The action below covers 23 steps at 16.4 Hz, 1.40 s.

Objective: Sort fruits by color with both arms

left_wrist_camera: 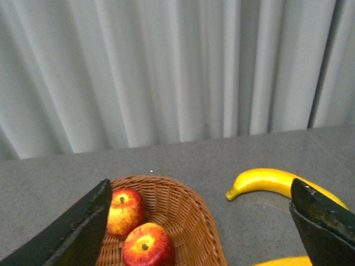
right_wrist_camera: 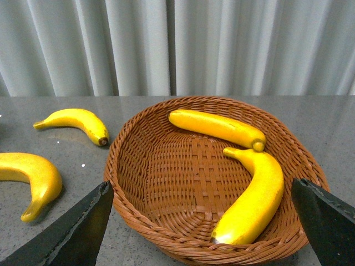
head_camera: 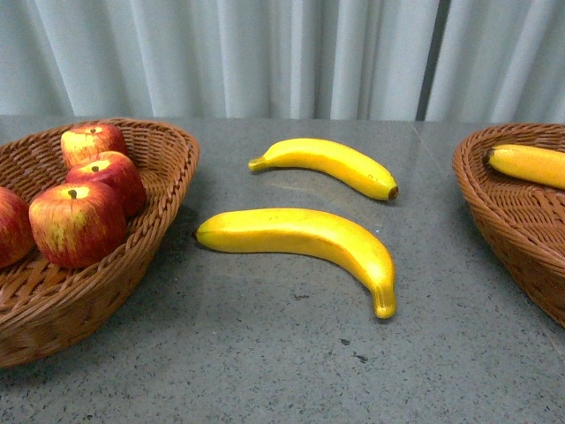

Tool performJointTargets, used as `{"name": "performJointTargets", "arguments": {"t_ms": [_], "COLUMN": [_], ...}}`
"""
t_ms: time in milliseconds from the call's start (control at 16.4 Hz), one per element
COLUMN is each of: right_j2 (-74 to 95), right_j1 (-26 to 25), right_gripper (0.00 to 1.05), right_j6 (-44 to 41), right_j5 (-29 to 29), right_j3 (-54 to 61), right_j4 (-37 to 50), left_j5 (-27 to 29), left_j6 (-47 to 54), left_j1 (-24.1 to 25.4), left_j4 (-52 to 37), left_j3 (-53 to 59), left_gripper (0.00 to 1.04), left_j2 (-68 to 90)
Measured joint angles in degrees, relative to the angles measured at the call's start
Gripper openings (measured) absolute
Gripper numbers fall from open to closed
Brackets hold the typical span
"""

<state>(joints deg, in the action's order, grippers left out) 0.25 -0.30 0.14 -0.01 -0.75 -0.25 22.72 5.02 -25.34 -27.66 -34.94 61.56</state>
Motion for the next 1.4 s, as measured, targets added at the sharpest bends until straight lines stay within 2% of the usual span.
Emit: {"name": "performJointTargets", "arguments": {"t_ms": [61, 122, 183, 244, 427, 488, 549, 610, 733, 916, 1404], "right_j2": [0.0, 0.0, 0.0, 0.0, 0.0, 0.0, 0.0, 0.0, 0.0, 0.0, 0.0], "right_j1": [0.0, 0.0, 0.0, 0.0, 0.0, 0.0, 0.0, 0.0, 0.0, 0.0, 0.0], "right_gripper": [0.98, 0.98, 0.98, 0.98, 0.98, 0.98, 0.98, 0.98, 0.98, 0.98, 0.98], "right_j6": [0.0, 0.0, 0.0, 0.0, 0.0, 0.0, 0.0, 0.0, 0.0, 0.0, 0.0], "right_j5": [0.0, 0.0, 0.0, 0.0, 0.0, 0.0, 0.0, 0.0, 0.0, 0.0, 0.0], "right_j3": [0.0, 0.0, 0.0, 0.0, 0.0, 0.0, 0.0, 0.0, 0.0, 0.0, 0.0], "right_j4": [0.0, 0.0, 0.0, 0.0, 0.0, 0.0, 0.0, 0.0, 0.0, 0.0, 0.0], "left_j5": [-0.2, -1.4, -2.7, -5.5, -10.5, -12.8, -16.6, -22.7, -22.7, -22.7, -22.7], "left_j6": [-1.1, -3.0, -3.6, -4.2, -4.6, -4.8, -4.8, -4.9, -4.9, -4.9, -4.9], "left_j1": [1.0, 4.2, 6.2, 8.6, 13.2, 15.9, 19.5, 25.4, 25.2, 25.2, 25.2], "left_j4": [-1.1, -2.1, -2.3, -2.8, -3.5, -2.6, 0.3, 4.7, 7.5, 5.5, 9.9], "left_j3": [1.8, 6.7, 9.9, 14.7, 21.0, 24.6, 28.9, 31.6, 32.6, 34.0, 34.1], "left_gripper": [0.84, 0.69, 0.6, 0.44, 0.08, 0.02, 0.02, 0.02, 0.02, 0.02, 0.02], "left_j2": [-1.8, -5.0, -6.7, -9.8, -16.6, -20.3, -27.7, -35.1, -38.8, -39.9, -43.7]}}
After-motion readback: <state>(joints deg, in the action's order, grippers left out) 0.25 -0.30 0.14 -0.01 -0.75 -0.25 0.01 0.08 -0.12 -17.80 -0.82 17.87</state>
